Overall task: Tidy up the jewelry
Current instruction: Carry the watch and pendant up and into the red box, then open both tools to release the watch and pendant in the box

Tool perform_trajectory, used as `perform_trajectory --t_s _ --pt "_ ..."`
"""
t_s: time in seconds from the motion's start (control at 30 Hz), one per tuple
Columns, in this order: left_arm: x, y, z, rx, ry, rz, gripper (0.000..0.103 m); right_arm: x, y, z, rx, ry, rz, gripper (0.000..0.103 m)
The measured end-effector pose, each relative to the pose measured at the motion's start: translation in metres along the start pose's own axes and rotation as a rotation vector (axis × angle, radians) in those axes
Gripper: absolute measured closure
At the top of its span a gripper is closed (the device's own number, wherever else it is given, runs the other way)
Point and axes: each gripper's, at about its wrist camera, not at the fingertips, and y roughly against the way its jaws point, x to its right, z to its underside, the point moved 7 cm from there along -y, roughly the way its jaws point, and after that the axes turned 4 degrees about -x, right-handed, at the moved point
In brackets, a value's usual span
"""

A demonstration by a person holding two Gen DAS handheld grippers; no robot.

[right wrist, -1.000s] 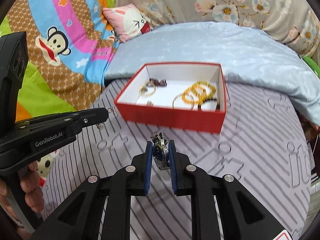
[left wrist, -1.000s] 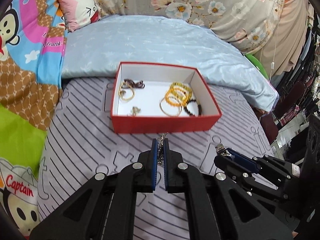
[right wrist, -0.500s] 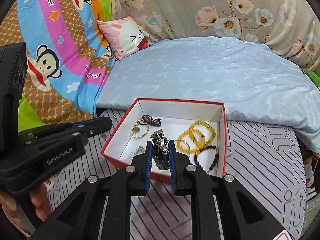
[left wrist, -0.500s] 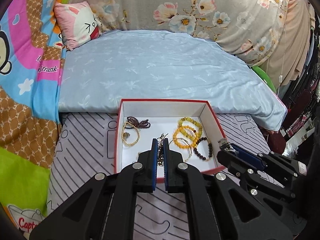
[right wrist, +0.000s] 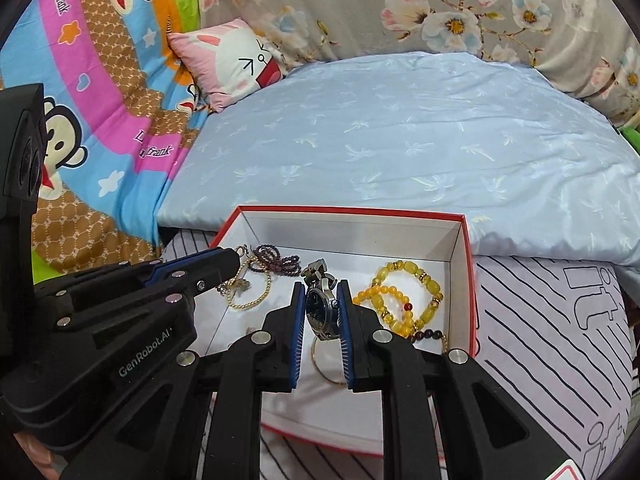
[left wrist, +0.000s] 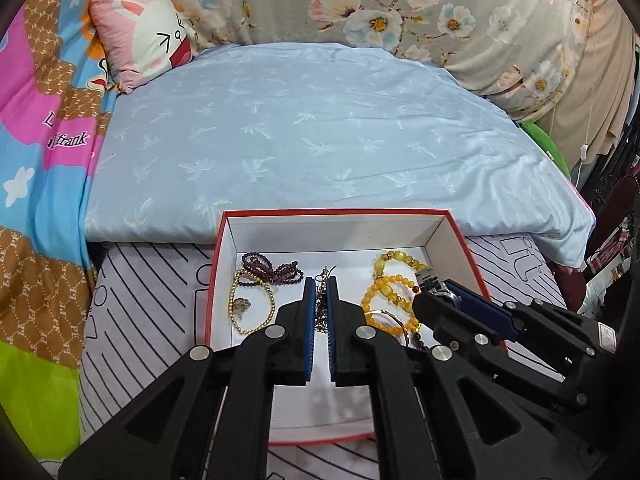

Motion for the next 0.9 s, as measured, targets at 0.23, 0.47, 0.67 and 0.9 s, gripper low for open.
perform_trajectory --t_s 0.23,0.47,0.67,0.9 --pt "-0.008 -0.027 -0.002 -0.031 0.005 -0.015 0.099 0.008 -0.030 -0.002 -0.037 -0.007 0.006 0.088" --pt "-0.013 -0.044 -0.002 -0.054 0.008 -0.021 0.099 0.012 -0.045 0.001 -0.059 -0.011 0.016 0.088" --pt "-0.014 -0.050 -0.001 -0.059 0.008 -0.014 0.098 0.014 -0.052 0.000 -0.066 -0.014 0.019 0.087" --pt "-0.013 -0.056 0.001 -0.060 0.008 -0.024 0.082 0.017 -0.046 -0.001 -0.038 0.005 0.070 0.085"
